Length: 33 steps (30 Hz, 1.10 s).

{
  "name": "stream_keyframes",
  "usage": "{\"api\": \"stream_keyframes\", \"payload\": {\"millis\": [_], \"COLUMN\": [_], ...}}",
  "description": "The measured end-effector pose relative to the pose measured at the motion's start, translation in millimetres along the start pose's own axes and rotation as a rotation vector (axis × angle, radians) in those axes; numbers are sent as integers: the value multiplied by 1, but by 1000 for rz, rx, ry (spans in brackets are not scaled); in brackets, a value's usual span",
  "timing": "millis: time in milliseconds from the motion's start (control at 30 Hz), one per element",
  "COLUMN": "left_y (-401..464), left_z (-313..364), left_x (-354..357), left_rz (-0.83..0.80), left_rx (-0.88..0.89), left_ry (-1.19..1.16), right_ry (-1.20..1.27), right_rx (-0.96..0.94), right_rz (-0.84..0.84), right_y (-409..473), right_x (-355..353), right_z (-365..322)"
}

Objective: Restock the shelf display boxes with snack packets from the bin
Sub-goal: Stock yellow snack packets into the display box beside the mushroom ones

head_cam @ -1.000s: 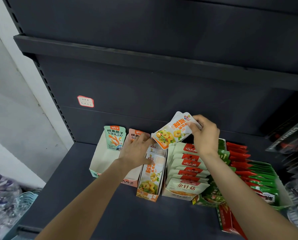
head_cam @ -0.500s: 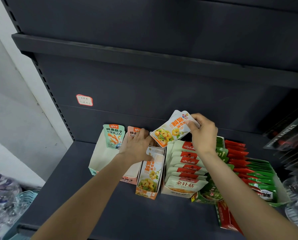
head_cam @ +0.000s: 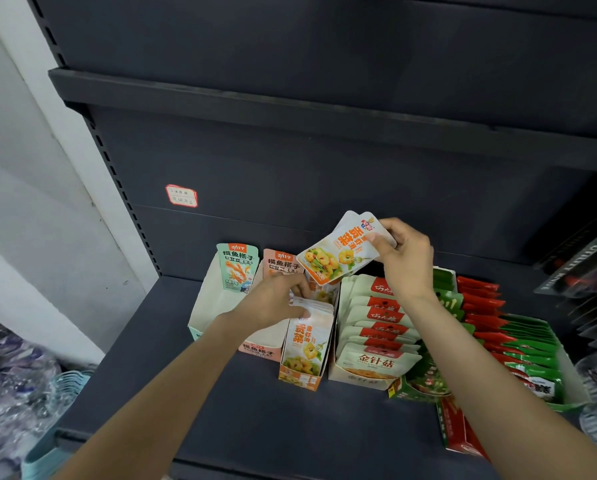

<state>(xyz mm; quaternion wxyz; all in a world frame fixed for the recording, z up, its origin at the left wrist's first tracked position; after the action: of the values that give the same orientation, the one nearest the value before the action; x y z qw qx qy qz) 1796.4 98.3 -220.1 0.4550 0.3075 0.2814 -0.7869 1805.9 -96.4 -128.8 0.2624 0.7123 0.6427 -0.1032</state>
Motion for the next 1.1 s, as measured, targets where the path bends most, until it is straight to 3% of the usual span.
{"api": "stream_keyframes", "payload": {"millis": [167,500,833,1100], "left_y": [-19,-43,-42,-38], "left_z": [0,-3,4,0], "left_x": [-1,-1,4,0], "left_rz": [-23,-18,-73,43], "left_rx": [32,-105,-150,-142], "left_ry": [-79,-116,-132,-119], "right_ry": [41,-230,-460,-402], "right_rx": [-6,8,3,-120], "right_rz": [-72,-360,-535,-452], "right_y": [-2,-7,-15,-14], "right_x": [7,45,62,47], "right_z": [-6,-17,-1,-5]}}
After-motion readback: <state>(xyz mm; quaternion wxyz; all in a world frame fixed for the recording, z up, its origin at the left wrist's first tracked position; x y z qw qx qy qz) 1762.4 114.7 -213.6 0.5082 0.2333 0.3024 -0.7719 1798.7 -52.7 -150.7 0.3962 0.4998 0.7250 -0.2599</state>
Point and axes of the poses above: each hand's wrist, its own y-axis towards the middle knuckle, its own x-axis out of the palm, z = x × y, the point moved 6 cm from there along y, towards the middle knuckle, and after that the axes turned 8 degrees about -z, right-handed, at the moved point
